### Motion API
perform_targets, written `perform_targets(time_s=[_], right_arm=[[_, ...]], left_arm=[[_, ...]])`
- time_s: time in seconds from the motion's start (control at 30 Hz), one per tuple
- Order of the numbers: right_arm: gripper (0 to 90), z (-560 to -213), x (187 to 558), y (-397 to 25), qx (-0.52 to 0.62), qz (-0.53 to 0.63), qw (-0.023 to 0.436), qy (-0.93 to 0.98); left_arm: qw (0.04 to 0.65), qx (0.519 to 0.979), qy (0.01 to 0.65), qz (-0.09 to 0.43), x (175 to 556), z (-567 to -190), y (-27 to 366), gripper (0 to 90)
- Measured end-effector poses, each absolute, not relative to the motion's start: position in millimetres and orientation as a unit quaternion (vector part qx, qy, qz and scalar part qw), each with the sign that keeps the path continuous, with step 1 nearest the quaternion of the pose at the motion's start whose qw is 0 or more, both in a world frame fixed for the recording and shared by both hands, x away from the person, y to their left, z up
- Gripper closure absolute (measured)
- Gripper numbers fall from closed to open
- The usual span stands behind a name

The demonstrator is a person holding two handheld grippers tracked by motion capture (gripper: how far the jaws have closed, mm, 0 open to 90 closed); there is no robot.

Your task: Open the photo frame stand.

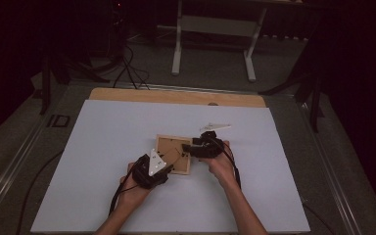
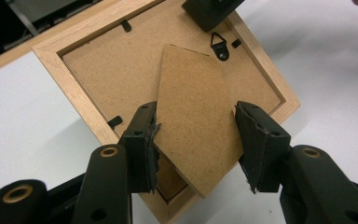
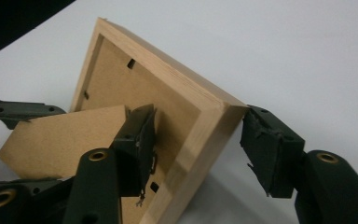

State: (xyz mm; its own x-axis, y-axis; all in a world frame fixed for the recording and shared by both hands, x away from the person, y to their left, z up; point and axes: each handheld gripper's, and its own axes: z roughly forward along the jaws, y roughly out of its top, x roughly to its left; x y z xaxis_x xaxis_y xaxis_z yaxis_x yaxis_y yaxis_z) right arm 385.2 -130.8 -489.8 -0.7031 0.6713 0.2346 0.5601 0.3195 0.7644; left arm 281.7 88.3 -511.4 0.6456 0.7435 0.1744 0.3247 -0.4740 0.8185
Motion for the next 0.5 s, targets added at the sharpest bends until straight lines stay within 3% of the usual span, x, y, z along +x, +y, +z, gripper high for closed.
perform_targets(time_s=[0.37,0.5], right_arm=[[47.9,-483.0,379.5,-131.6,0.367,0.458,0.073,0.806],[48.1,-481.9,377.3,-131.4,0.362,0.459,0.075,0.808]], left_arm=[[0.433,0.814,0.357,0.151,292.4,-506.2,102.4,52.2],[0.434,0.811,0.369,0.132,293.7,-503.3,104.6,57.9]])
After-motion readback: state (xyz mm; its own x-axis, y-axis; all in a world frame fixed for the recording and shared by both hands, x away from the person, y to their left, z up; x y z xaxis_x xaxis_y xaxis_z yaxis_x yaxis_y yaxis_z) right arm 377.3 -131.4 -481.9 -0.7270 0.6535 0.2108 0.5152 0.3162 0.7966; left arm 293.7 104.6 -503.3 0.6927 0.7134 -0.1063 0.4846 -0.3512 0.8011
